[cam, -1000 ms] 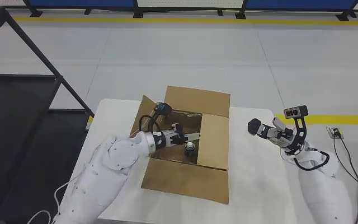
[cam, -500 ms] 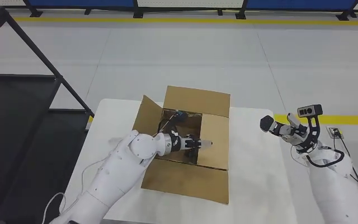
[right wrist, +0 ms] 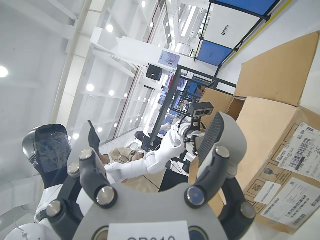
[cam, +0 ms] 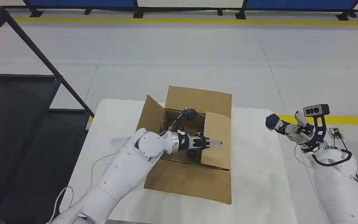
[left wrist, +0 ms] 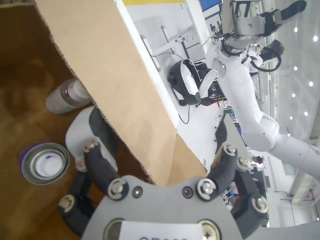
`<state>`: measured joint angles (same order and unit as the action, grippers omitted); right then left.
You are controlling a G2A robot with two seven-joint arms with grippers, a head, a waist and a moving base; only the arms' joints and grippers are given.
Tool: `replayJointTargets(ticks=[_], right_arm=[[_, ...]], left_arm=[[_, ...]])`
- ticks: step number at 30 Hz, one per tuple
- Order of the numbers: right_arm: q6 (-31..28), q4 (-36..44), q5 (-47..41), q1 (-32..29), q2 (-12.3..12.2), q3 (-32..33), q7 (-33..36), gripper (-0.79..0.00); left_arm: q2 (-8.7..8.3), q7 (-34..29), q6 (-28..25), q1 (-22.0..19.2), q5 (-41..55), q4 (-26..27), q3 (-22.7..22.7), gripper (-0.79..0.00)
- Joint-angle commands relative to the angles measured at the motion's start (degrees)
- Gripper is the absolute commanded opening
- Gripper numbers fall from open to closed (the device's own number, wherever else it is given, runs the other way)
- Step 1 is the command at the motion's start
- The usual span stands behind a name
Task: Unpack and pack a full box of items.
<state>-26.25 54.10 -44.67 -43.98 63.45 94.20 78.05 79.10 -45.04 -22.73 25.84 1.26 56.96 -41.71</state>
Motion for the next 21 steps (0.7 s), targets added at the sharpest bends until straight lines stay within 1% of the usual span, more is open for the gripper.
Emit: replayJointTargets(ticks=[1, 6, 11, 13, 16, 21], right_arm=[[0.0, 0.1, -0.6, -0.2, -0.1, 0.1, 0.0, 0.0], [-0.1, 0.5, -2.0, -1.1, -0.6, 1.1, -0.1, 0.0], [-0.2, 1.2, -3.5, -2.5, -1.1, 2.7, -0.2, 0.0], [-0.3, 1.7, -4.2, -3.5, -1.4, 3.8, -0.2, 0.0], [-0.3, 2.2, -5.2, -4.9, -1.7, 5.4, -0.3, 0.0], [-0.3, 2.8, -6.6, -7.1, -2.2, 7.8, -0.2, 0.0]], left_arm=[[-0.07, 0.0, -0.4, 0.1, -0.4, 1.5, -0.4, 0.0], [-0.2, 2.3, -0.5, 1.4, -2.0, 6.0, -1.4, 0.0], [0.34, 8.6, 0.9, 2.8, -6.6, 9.7, -0.6, 0.0], [0.92, 12.2, 1.6, 3.4, -8.1, 10.7, 0.2, 0.0], [1.85, 15.9, 1.9, 3.9, -9.0, 11.4, 1.5, 0.0], [3.8, 19.5, 1.8, 3.5, -10.3, 10.7, 4.5, 0.0]])
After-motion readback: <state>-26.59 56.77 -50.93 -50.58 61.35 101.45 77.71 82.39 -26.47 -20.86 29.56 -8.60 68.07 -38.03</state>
